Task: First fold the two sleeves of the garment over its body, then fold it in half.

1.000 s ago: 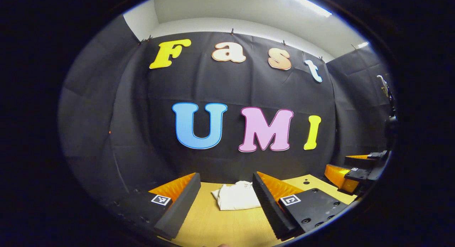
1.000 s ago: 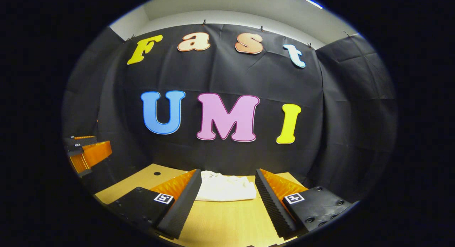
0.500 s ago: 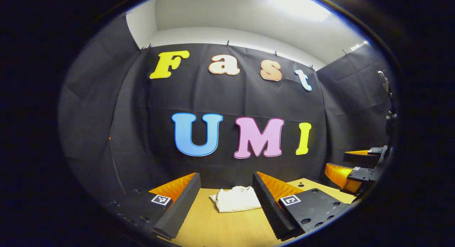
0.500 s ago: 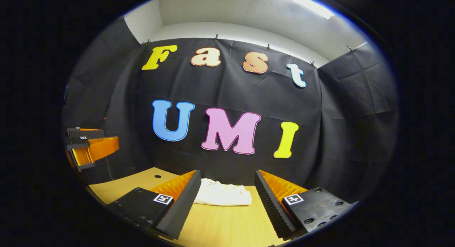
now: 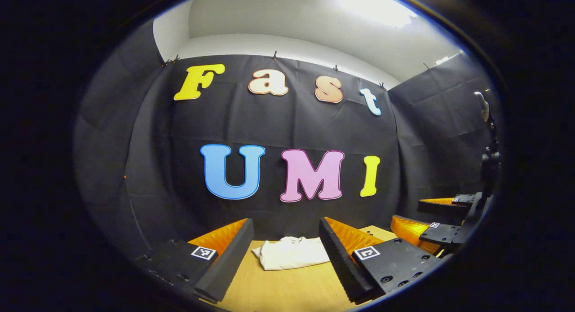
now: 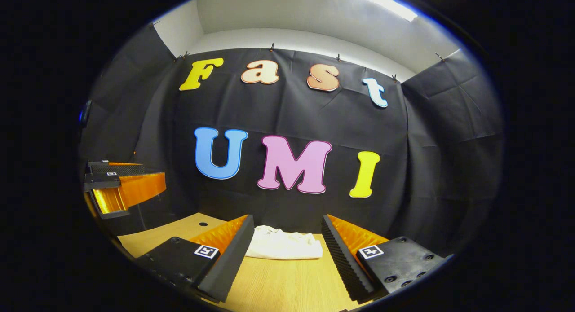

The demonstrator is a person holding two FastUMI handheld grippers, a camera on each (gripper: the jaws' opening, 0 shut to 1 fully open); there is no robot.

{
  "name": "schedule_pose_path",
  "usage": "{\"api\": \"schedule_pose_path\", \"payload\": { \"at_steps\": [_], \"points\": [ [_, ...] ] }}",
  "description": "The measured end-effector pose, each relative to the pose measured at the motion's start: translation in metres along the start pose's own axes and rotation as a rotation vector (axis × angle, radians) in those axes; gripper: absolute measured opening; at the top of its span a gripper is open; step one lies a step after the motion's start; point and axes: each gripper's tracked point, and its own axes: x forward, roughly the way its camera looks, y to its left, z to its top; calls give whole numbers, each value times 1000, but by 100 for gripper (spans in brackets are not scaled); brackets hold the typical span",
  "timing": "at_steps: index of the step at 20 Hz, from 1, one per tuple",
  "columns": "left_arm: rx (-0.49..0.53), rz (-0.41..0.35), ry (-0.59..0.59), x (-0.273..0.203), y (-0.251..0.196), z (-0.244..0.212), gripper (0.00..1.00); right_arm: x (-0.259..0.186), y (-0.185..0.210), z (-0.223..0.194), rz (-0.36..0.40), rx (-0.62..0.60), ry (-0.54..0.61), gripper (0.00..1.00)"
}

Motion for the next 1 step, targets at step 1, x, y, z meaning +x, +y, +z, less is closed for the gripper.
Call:
{"api": "schedule_pose_path", "payload": {
  "at_steps": [1],
  "points": [
    [-5,6,3,0,2,-1,100,0,0,-2,-1,2,6,96]
  ]
}}
